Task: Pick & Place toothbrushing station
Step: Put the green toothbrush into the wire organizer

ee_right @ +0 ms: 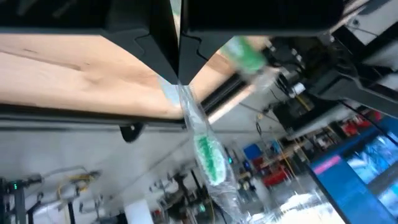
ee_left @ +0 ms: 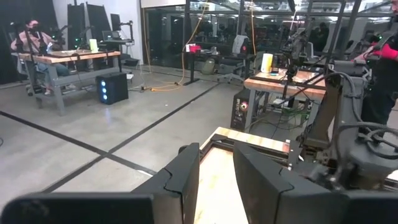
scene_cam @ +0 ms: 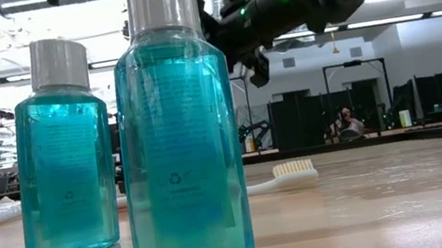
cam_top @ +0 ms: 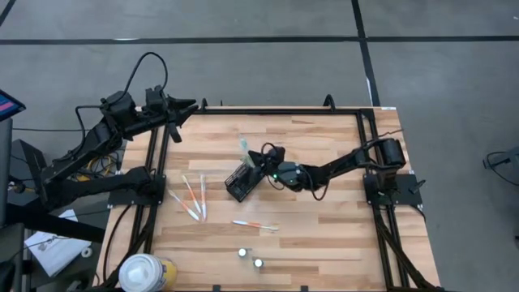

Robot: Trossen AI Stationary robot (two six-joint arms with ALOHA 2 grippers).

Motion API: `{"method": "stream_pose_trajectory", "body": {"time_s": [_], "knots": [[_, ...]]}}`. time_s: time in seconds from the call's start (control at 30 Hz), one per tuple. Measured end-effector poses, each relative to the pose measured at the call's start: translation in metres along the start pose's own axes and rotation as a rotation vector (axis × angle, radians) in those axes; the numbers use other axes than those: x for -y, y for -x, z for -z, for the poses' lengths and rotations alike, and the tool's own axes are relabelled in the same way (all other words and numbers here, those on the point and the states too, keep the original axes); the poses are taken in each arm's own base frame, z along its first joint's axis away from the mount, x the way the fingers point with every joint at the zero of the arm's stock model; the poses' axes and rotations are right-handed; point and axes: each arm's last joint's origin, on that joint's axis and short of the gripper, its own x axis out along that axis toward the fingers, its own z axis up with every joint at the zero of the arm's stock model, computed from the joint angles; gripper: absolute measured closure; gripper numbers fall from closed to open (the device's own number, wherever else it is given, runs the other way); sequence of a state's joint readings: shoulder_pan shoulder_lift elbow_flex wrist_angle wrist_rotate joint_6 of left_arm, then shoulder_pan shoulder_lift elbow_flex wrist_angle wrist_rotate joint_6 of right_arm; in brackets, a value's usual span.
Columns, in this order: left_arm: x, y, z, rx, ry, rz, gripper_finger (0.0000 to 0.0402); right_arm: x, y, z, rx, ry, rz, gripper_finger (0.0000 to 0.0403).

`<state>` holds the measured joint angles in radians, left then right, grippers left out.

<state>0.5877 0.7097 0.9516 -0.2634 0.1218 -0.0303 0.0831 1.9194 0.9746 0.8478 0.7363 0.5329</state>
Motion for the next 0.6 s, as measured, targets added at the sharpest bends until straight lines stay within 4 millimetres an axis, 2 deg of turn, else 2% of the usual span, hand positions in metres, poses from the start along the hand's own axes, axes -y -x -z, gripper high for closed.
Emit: {"method": "stream_pose_trajectory", "body": {"time_s": [0.13,0.4,0.6], "knots": [[0.000,0.000,0.000,-0.001,0.000,0.000,0.0307,-0.004,0.012,-0.001,0.080,-0.050,-0.022,0.0403],[-0.001,-0.006,0.002,-0.019,-0.025,-0.001,0.0307,0.010,0.039,0.023,0.072,-0.067,0.046,0.0403],[-0.002,-0.014,0.005,-0.045,-0.046,-0.001,0.0307,0.017,0.049,0.030,0.075,-0.046,0.078,0.0403]]}}
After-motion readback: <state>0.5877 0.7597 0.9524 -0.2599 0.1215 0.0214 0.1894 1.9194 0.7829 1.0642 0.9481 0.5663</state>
